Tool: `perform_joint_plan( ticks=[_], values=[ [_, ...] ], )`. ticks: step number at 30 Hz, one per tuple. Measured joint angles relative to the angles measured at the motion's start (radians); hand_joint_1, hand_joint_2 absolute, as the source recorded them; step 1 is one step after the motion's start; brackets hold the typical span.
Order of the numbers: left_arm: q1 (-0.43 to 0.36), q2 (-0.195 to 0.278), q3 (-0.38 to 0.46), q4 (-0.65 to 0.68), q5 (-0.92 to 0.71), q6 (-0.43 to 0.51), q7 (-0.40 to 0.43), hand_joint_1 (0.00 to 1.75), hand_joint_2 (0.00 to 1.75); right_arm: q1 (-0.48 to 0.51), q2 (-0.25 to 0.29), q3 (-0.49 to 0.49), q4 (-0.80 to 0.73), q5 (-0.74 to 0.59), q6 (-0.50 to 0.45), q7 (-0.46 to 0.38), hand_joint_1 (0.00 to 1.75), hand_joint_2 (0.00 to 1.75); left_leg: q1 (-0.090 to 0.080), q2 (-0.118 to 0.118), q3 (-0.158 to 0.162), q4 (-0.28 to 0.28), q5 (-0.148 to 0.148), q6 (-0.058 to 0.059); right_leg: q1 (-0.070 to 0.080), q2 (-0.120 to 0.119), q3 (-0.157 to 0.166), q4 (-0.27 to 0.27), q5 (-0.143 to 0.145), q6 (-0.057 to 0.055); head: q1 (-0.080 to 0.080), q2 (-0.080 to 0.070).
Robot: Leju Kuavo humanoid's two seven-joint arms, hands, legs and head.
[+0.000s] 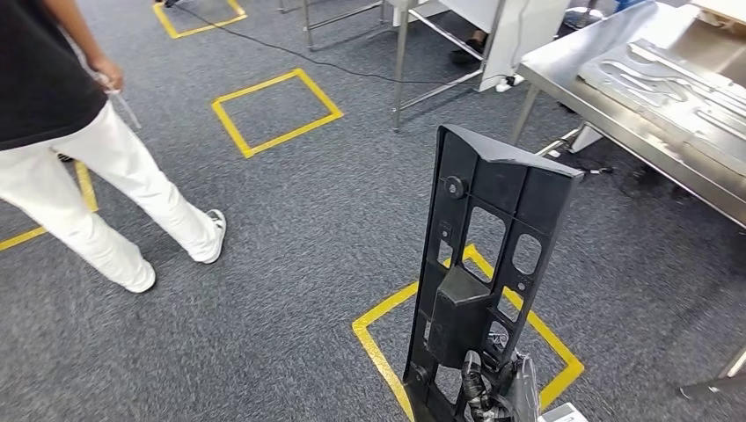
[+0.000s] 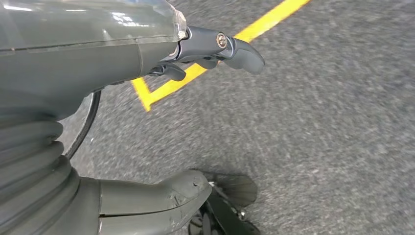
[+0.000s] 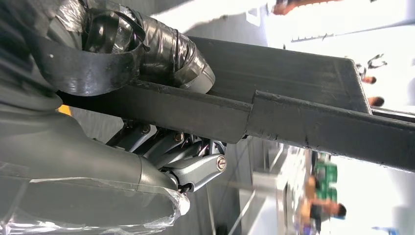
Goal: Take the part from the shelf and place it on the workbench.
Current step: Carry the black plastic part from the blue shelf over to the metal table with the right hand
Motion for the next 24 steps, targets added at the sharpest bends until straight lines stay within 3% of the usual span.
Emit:
perform_joint_plan(
  ticks=[2,4,5,7,9,11,12,14,16,18,20,22,24],
  values=[
    [-0.002,0.002,0.001,0.003,-0.001,0.001,0.0,0.0,1.75,0.002,-0.001,0.001,-0.003,0.007,-0.005,0.003,1.75,1.75,-0.001,-0.028,0.029,-0.069,0.018,0.008,-0.002,0.02,-0.007,0.01,-0.004,0.01,0.0,0.0],
    [-0.004,0.003,0.001,0.005,-0.001,0.002,-0.001,0.0,1.75,0.004,-0.002,0.002,-0.006,0.01,-0.006,0.004,1.75,1.75,-0.003,-0.016,0.033,-0.075,0.018,0.019,-0.003,0.039,-0.013,0.009,-0.002,0.022,0.0,0.0],
    [-0.006,0.003,0.001,0.006,-0.002,0.002,-0.001,0.0,1.75,0.006,-0.004,0.002,-0.008,0.011,-0.008,0.004,1.75,1.75,-0.002,-0.004,0.036,-0.08,0.021,0.025,-0.004,0.037,-0.015,0.01,-0.002,0.028,0.0,0.0],
    [-0.008,0.004,0.001,0.008,-0.003,0.003,-0.001,0.0,1.75,0.009,-0.007,0.003,-0.013,0.012,-0.01,0.004,1.75,1.75,0.001,0.019,0.041,-0.092,0.028,0.039,-0.002,-0.007,-0.034,0.05,-0.03,0.038,0.001,0.0],
    [-0.005,0.005,0.001,0.009,-0.005,0.003,-0.001,0.0,1.75,0.008,-0.01,0.003,-0.016,0.013,-0.013,0.004,1.75,1.75,0.0,0.045,0.042,-0.096,0.028,0.046,-0.004,-0.067,-0.09,0.165,-0.093,0.046,0.001,0.0],
    [-0.003,0.006,0.001,0.011,-0.008,0.003,-0.001,0.0,1.75,0.01,-0.013,0.003,-0.016,0.013,-0.018,0.005,1.75,1.75,-0.002,0.073,0.044,-0.095,0.023,0.047,-0.009,-0.086,-0.147,0.271,-0.129,0.052,0.001,0.0],
    [-0.003,0.006,0.001,0.012,-0.008,0.003,-0.001,0.0,1.75,0.012,-0.014,0.003,-0.016,0.013,-0.02,0.005,1.75,1.75,-0.002,0.086,0.046,-0.095,0.021,0.046,-0.011,-0.089,-0.152,0.276,-0.119,0.054,0.001,0.0],
    [-0.005,0.006,0.001,0.014,-0.008,0.003,-0.001,0.0,1.75,0.013,-0.016,0.004,-0.016,0.013,-0.021,0.005,1.75,1.75,-0.002,0.11,0.056,-0.095,0.013,0.041,-0.012,-0.108,-0.096,0.167,-0.05,0.052,0.001,0.0],
    [-0.005,0.006,0.001,0.015,-0.008,0.003,-0.001,0.0,1.75,0.013,-0.016,0.004,-0.018,0.014,-0.022,0.005,1.75,1.75,-0.004,0.13,0.066,-0.096,0.004,0.032,-0.005,-0.147,-0.027,0.039,-0.002,0.043,0.001,0.0],
    [-0.007,0.006,0.001,0.015,-0.008,0.003,-0.002,0.0,1.75,0.012,-0.017,0.005,-0.022,0.014,-0.022,0.005,1.75,1.75,-0.006,0.147,0.073,-0.097,-0.001,0.02,0.004,-0.158,-0.012,0.004,0.0,0.032,0.0,0.0],
    [-0.011,0.006,0.001,0.015,-0.009,0.003,-0.002,0.0,1.75,0.015,-0.018,0.005,-0.025,0.014,-0.022,0.005,1.75,1.75,-0.004,0.159,0.081,-0.099,-0.007,0.008,0.003,-0.135,-0.012,-0.001,0.003,0.021,0.0,0.0],
    [-0.013,0.007,0.0,0.016,-0.009,0.003,-0.002,0.0,1.75,0.017,-0.019,0.006,-0.028,0.014,-0.022,0.005,1.75,1.75,-0.001,0.119,0.072,-0.065,-0.033,-0.002,-0.004,-0.112,-0.006,-0.013,0.009,0.009,0.0,0.0],
    [-0.011,0.008,0.0,0.016,-0.01,0.003,-0.003,0.0,1.75,0.016,-0.019,0.007,-0.03,0.015,-0.024,0.005,1.75,1.75,0.002,0.06,0.02,0.047,-0.093,-0.007,-0.006,-0.091,-0.002,-0.018,0.011,0.001,0.0,0.0]
  ],
)
